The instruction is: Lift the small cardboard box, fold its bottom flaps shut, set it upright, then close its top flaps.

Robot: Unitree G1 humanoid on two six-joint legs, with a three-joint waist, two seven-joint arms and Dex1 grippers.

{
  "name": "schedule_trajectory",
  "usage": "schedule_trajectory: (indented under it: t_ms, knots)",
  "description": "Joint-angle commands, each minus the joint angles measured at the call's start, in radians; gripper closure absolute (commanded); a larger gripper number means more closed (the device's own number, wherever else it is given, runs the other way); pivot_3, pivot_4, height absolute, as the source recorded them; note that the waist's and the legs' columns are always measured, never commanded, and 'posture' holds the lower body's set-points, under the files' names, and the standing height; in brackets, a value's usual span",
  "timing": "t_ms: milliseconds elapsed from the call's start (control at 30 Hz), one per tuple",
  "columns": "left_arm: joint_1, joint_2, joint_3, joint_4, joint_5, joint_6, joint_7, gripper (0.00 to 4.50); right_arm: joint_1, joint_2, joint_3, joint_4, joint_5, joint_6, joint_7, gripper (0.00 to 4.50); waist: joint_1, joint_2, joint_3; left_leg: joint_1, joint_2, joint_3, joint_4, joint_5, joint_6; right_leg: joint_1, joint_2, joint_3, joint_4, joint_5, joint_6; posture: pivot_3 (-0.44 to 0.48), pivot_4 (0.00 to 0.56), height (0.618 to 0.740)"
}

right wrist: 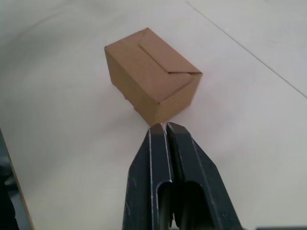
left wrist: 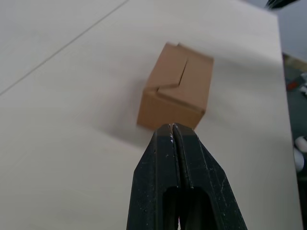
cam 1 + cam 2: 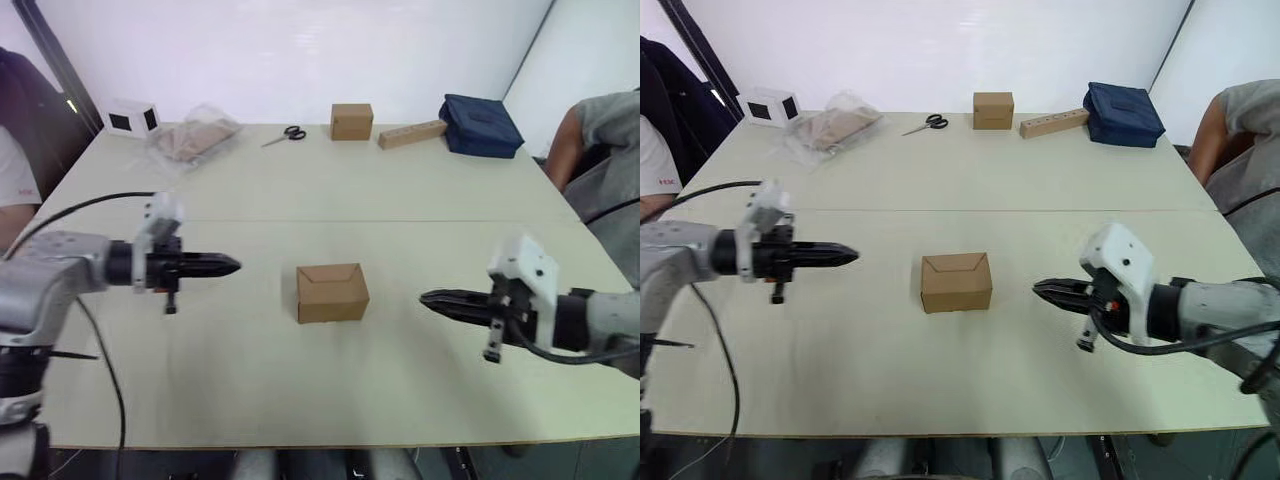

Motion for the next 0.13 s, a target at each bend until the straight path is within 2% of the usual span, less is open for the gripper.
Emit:
schedule_trajectory:
  t_ms: [33, 133]
  knots:
    - [0.092, 0.068, 0.072, -0.06, -0.012, -0.042, -0.068, 4.48, 0.052, -0.055, -0.1, 0.016, 0.002, -0.017, 0.067, 4.5, 0.001, 0.0, 0.0, 0.0, 0.0, 0.0, 0.0, 0.0, 0.0, -0.001, 0.0, 0.0, 0.0, 0.0, 0.0, 0.0, 0.15, 0.74]
    - [0.147, 0.096, 0.107, -0.073, -0.02, -0.057, -0.085, 4.48, 0.099, -0.084, -0.144, 0.045, -0.025, -0.039, 0.109, 4.5, 0.003, 0.0, 0.0, -0.001, 0.001, 0.0, 0.0, 0.0, 0.0, -0.001, -0.001, 0.0, 0.0, 0.0, 0.0, 0.0, 0.15, 0.74]
